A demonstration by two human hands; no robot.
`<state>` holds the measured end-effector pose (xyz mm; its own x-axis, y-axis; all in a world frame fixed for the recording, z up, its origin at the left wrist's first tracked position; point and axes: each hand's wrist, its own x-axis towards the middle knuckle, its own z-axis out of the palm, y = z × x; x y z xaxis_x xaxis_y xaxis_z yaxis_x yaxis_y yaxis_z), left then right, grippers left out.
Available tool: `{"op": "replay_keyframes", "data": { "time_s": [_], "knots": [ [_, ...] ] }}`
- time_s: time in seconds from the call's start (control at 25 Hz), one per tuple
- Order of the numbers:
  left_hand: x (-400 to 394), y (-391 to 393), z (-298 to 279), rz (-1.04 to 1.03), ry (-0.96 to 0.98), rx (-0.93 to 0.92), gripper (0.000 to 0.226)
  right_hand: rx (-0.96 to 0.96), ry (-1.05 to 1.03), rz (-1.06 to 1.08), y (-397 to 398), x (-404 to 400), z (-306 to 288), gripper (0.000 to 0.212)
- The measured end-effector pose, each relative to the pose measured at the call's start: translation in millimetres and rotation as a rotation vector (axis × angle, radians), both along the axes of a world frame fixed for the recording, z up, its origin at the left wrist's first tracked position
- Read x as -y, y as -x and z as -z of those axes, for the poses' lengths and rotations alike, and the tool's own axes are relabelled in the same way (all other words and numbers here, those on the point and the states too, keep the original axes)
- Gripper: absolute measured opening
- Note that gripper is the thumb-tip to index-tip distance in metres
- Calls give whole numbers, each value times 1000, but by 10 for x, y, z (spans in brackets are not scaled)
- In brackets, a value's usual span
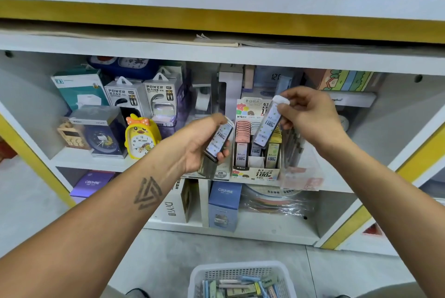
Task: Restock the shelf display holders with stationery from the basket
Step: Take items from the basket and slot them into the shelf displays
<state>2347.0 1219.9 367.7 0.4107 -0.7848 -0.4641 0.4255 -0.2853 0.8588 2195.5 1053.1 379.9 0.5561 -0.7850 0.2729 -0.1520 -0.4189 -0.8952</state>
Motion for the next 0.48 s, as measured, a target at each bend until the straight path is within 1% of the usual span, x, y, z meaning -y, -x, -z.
{"op": "replay_keyframes", "data": {
  "time_s": [0.08,0.16,0.2,0.36,0.44,0.48],
  "knots": [
    [-9,-13,2,-37,30,-54,18,-178,259,3,-6,14,91,16],
    [-8,2,13,-33,55,-32,21,-297,473,-26,-24,-22,188,19],
    [-4,14,18,-25,66,-7,23,-323,520,-49,-33,-35,228,20],
    [3,42,31,-34,134,28,18,-371,553,-111,-88,-37,344,16],
    [-4,39,44,-39,155,10,24,-441,663,-127,-113,-51,385,6],
    [-9,39,52,-26,167,3,27,-479,729,-136,-119,-54,395,6]
  ]
}}
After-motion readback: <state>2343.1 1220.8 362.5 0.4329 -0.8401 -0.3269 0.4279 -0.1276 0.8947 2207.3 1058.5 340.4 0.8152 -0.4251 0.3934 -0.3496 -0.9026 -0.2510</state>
